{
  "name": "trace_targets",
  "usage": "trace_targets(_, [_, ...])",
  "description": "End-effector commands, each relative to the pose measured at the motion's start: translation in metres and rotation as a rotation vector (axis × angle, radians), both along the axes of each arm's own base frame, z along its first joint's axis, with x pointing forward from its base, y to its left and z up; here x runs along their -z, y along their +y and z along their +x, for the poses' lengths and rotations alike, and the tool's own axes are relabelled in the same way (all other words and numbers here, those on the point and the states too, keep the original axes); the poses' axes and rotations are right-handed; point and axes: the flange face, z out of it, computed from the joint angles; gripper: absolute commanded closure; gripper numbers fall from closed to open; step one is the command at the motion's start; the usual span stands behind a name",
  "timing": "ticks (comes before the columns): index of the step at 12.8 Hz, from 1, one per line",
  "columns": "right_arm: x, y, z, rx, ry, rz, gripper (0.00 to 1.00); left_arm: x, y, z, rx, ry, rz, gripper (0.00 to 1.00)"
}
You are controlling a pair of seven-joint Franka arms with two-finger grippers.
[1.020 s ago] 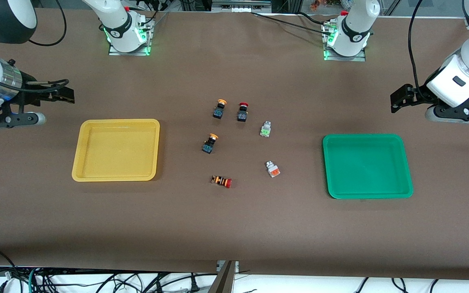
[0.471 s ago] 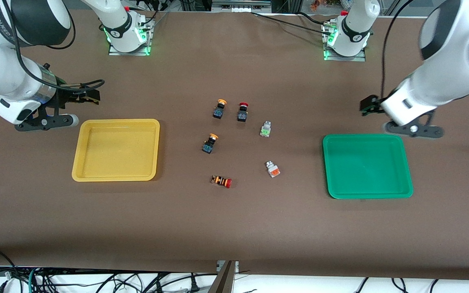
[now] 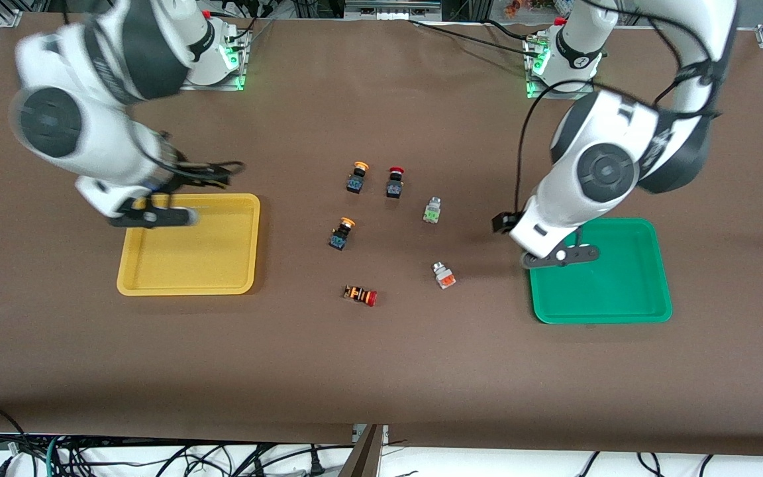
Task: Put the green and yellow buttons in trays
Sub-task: 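Reach the right gripper to a blue button while the left gripper reaches the orange-top button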
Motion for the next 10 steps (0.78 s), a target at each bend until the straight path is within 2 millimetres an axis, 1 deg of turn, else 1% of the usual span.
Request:
trace_targets(1, [0.062, 0.058, 0.001, 0.054, -0.007, -0.020, 0.00, 0.043, -0.026, 0.013, -0.161, -0.037, -0.013, 0.00])
trace_targets(2, [0.080, 0.082, -0.006, 0.075, -0.010, -0.034, 0.00, 0.061, -0.034, 0.020, -0.211, -0.052, -0.025, 0.00])
trace_targets(3, [0.090, 0.101, -0.016, 0.092, -0.007, -0.048, 0.00, 0.077, -0.046, 0.025, -0.264, -0.060, -0.033, 0.00])
trace_targets(4, [0.101, 0.112, -0.024, 0.110, -0.004, -0.060, 0.00, 0.093, -0.062, 0.026, -0.325, -0.053, -0.031, 0.00])
trace_targets(5, [0.118, 0.122, -0.035, 0.124, -0.012, -0.058, 0.00, 0.105, -0.084, 0.023, -0.360, -0.053, -0.026, 0.00])
trace_targets(6, [0.140, 0.127, -0.048, 0.154, -0.015, -0.033, 0.00, 0.121, -0.093, 0.022, -0.384, -0.045, -0.015, 0.00])
trace_targets(7, [0.158, 0.136, -0.063, 0.177, -0.015, -0.012, 0.00, 0.131, -0.102, 0.020, -0.384, -0.056, -0.021, 0.00])
trace_targets(8, [0.168, 0.152, -0.081, 0.206, -0.014, -0.009, 0.00, 0.143, -0.105, 0.021, -0.385, -0.071, -0.035, 0.00])
trace_targets(9, [0.178, 0.165, -0.093, 0.248, -0.026, -0.002, 0.00, 0.154, -0.106, 0.022, -0.386, -0.078, -0.041, 0.00])
trace_targets(10, [0.188, 0.180, -0.109, 0.259, -0.042, 0.008, 0.00, 0.161, -0.107, 0.022, -0.386, -0.084, -0.048, 0.00])
